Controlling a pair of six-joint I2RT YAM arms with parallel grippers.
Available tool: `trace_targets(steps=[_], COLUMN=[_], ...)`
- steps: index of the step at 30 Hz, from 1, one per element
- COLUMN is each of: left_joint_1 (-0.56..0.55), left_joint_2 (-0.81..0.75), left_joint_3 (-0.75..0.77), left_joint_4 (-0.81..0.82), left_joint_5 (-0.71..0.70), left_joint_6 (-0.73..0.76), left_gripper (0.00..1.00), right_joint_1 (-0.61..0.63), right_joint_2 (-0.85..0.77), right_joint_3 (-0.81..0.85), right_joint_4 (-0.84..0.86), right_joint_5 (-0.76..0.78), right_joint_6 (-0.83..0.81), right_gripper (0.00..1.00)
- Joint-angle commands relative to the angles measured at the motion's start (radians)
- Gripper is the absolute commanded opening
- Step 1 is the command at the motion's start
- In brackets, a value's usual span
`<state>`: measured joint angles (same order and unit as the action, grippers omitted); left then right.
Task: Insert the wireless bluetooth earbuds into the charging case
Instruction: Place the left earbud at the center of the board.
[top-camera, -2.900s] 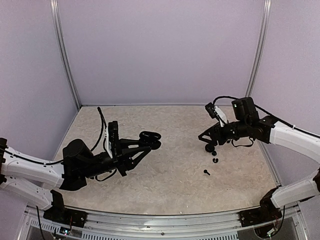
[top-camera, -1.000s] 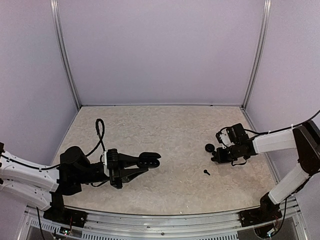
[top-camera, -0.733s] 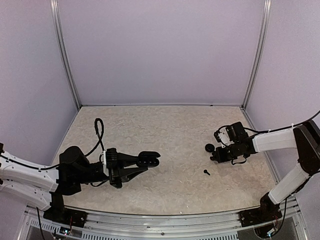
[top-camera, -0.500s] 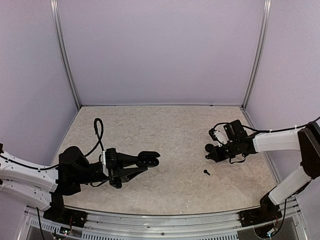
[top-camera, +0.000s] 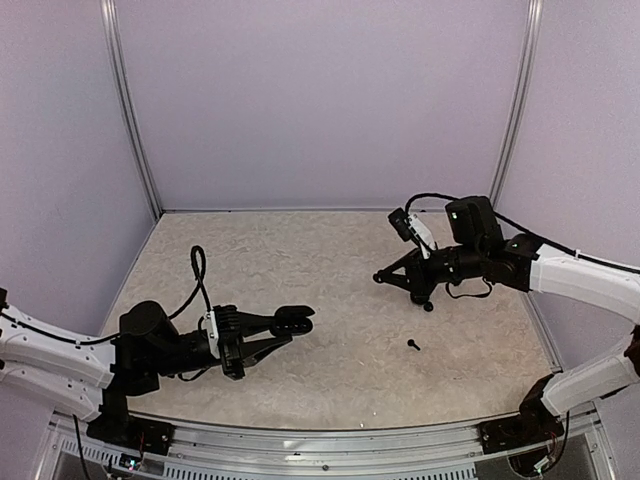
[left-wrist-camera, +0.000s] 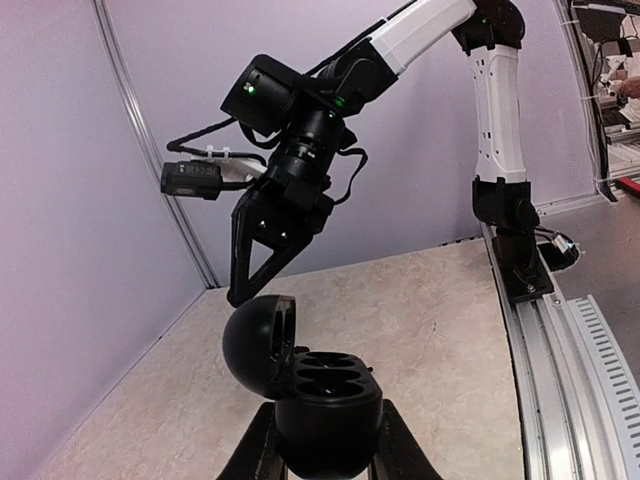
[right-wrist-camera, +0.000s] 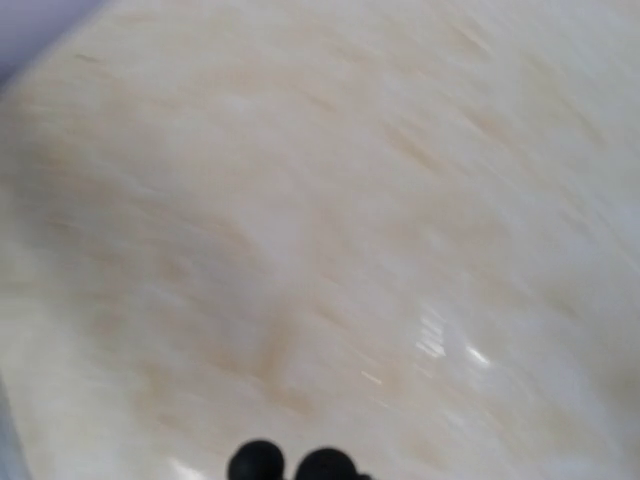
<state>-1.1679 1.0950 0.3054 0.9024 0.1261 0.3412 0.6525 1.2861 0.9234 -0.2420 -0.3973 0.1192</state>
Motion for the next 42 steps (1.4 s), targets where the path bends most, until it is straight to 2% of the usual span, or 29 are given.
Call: trace_targets(steps=[1,7,12,20,30,35,39,42], left_joint_1=[-0.012,0.000,0.013,0.019,0.022,0.024,0.029,0.033], left_joint_2=[-0.013,0.000,-0.016,-0.018,-0.011,-0.005,-0.015,-0.019], left_joint_3=[-0.009,-0.011,-0.026,-0.034,-0.049,-0.050,-0.055,-0.055], left_joint_4=[0.032,0.050,0.075,0.077,0.099,0.102,0.104,0.101], left_joint_5=[-0.076,-0.099,-0.117,-0.121,-0.124,-0.123,-0.120,-0.118], left_joint_6=[0.047,-0.003,-0.038,-0.052,-0.057,-0.059,-0.068,-0.070], left_gripper=[0.03,0.04,0.03,0.03,0.04,0.04,0.04,0.04], right_joint_1=[0.059,0.064,0.071,0.108,0.126,0.133,0.133,0.133], right_joint_2=[-0.035,0.085,0.168,0.325,0.389,0.371,0.341,0.327], right_joint_3=[0.073,0.083,-0.045,-0.077,-0.086,-0.089,-0.104,-0.114], right_joint_4=[-0.087,-0.195,-0.059,0.079,0.106,0.116,0.129,0.136], right_joint_5=[-0.065,0.028,0.077,0.186,0.262,0.179,0.067,-0.010], right_joint_6=[0.003,0.143,0.294,0.386,0.529,0.568,0.596,0.609], right_gripper=[0.00,0.00,0.00,0.00,0.00,0.13,0.31,0.39])
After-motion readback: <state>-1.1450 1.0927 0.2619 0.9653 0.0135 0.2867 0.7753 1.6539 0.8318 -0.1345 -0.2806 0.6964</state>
